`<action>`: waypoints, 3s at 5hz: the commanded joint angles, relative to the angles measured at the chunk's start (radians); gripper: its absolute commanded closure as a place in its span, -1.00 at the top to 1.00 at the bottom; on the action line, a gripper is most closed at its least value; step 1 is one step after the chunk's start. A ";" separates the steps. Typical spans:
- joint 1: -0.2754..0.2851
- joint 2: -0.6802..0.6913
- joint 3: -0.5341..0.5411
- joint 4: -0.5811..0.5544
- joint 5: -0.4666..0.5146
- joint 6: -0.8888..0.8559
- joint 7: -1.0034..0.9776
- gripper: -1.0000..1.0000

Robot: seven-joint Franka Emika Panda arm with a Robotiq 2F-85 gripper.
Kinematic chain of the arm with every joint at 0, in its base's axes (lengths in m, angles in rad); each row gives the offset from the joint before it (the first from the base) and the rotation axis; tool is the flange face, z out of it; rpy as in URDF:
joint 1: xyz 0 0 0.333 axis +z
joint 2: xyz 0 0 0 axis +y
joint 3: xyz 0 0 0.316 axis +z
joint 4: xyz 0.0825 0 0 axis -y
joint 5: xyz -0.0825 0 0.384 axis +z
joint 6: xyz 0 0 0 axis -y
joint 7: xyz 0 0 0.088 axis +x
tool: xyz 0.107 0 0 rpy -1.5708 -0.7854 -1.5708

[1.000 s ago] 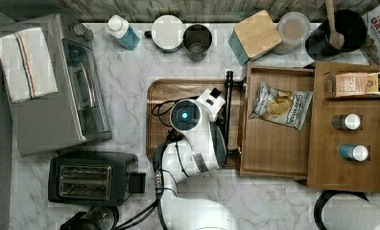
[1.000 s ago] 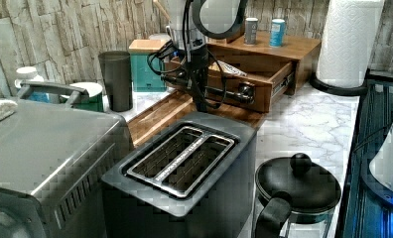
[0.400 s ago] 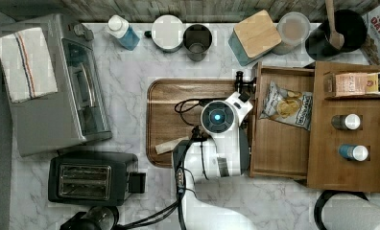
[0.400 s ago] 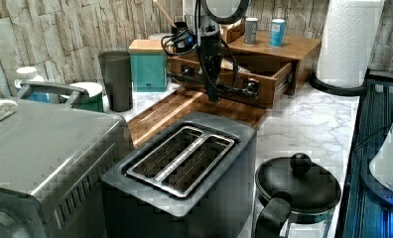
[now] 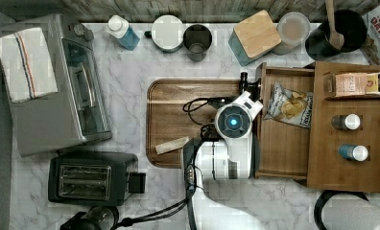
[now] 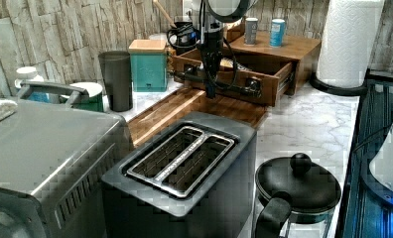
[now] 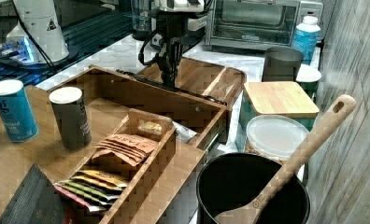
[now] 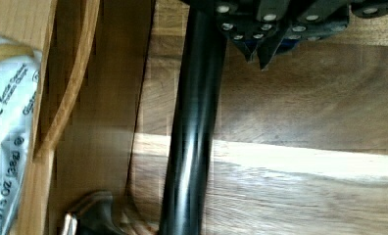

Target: Close the drawer.

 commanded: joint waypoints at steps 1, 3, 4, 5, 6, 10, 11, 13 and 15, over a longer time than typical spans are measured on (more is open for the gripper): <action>-0.159 -0.006 -0.121 0.148 -0.027 -0.055 -0.214 -1.00; -0.257 0.070 -0.155 0.246 0.092 -0.056 -0.417 -1.00; -0.297 0.073 -0.185 0.280 0.101 -0.058 -0.475 -1.00; -0.347 0.106 -0.192 0.305 0.117 -0.010 -0.553 -1.00; -0.371 0.137 -0.207 0.364 0.112 -0.044 -0.582 -1.00; -0.410 0.208 -0.203 0.467 0.139 -0.050 -0.638 -1.00; -0.410 0.208 -0.203 0.467 0.139 -0.050 -0.639 -1.00; -0.410 0.208 -0.204 0.467 0.139 -0.050 -0.639 -1.00; -0.419 0.207 -0.193 0.467 0.132 -0.050 -0.635 -1.00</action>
